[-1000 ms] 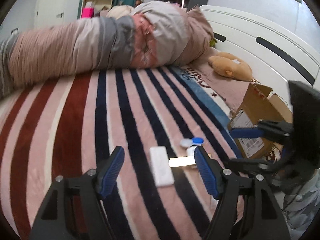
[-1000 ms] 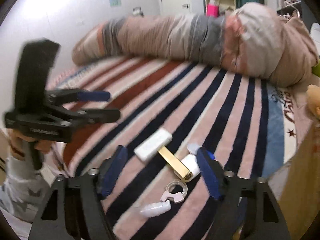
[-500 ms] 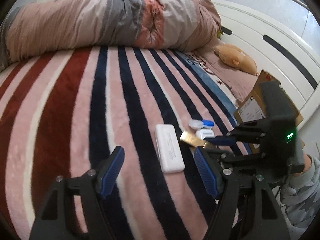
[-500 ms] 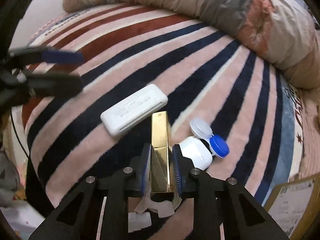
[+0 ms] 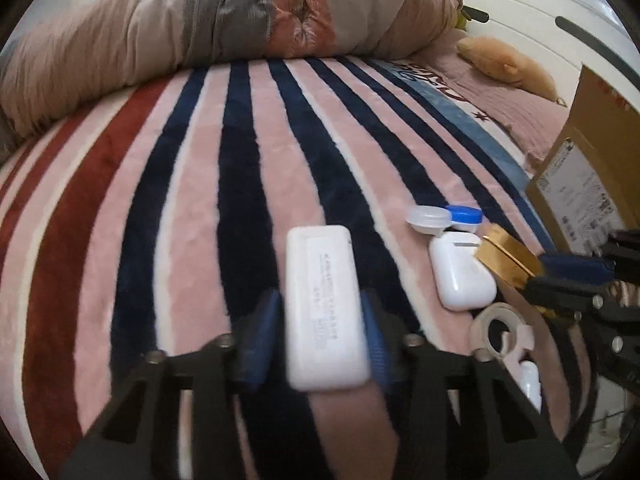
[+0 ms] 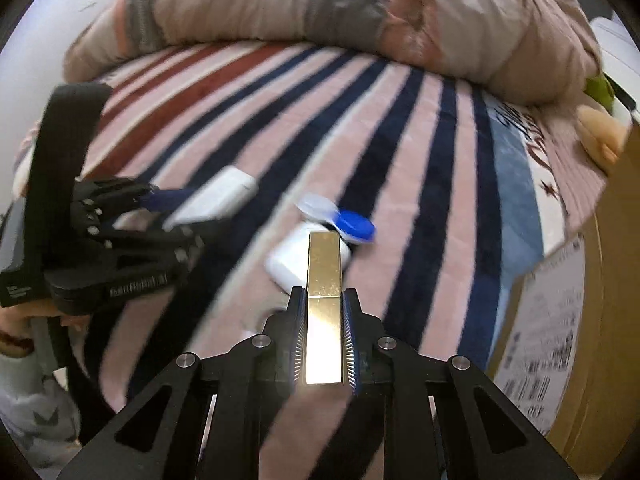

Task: Organize rigid objects
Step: 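Grasp the gold bar with the right tool while the left tool grasps the white power bank, then lower the gold bar and power bank into the box and open both tools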

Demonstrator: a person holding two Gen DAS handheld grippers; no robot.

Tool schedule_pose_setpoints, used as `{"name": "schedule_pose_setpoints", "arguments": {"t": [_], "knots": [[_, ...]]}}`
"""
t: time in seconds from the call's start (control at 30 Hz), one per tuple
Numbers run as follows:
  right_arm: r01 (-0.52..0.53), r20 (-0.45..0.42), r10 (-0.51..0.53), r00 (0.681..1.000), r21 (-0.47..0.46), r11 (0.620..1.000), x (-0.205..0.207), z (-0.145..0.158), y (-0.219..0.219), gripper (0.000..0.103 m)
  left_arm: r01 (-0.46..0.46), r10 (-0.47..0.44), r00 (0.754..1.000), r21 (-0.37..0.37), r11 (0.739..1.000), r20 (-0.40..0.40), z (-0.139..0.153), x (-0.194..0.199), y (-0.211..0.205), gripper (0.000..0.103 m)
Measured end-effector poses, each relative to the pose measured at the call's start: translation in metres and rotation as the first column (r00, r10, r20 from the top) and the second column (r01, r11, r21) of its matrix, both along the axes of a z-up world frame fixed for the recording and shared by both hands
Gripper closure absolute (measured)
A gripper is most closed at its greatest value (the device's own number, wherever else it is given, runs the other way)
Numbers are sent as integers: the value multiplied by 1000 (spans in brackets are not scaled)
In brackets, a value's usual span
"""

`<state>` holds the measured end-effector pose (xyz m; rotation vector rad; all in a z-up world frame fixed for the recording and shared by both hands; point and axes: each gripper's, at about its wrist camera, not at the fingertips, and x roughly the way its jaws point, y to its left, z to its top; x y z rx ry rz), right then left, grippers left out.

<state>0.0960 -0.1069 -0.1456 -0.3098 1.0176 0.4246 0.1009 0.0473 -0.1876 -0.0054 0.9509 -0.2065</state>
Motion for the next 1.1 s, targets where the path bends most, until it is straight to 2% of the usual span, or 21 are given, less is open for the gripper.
{"name": "schedule_pose_setpoints", "arguments": {"t": [0.1,0.23,0.33,0.47,0.53,0.7,0.83,0.97,1.1], "knots": [[34,-55,-33,998,17,999,0,-14,-9,89,5,-5,1000,13,1000,9,0,-1,1,71],[56,-58,-54,997,31,998,3,-15,-15,89,5,-5,1000,0,1000,7,-1,0,5,71],[53,-72,-53,996,0,999,12,-22,-13,85,-2,2,1000,10,1000,10,-1,0,3,71],[80,-24,-79,997,31,996,12,-17,-16,89,13,-13,1000,-16,1000,24,10,-7,6,71],[63,16,-64,998,66,996,3,-2,-15,89,15,-12,999,-41,999,49,23,-14,12,71],[-13,128,-5,992,143,990,-25,49,-5,89,21,-11,989,-67,998,149,78,-37,18,71],[-70,206,19,978,240,968,-45,95,-12,89,73,-55,969,-64,995,243,129,-58,7,71],[-65,281,-23,959,298,953,-61,133,-39,89,144,-116,946,-71,987,304,170,-68,-19,71],[11,337,-126,933,322,947,-70,155,-93,89,246,-211,918,-66,967,337,197,-65,-61,71]]}}
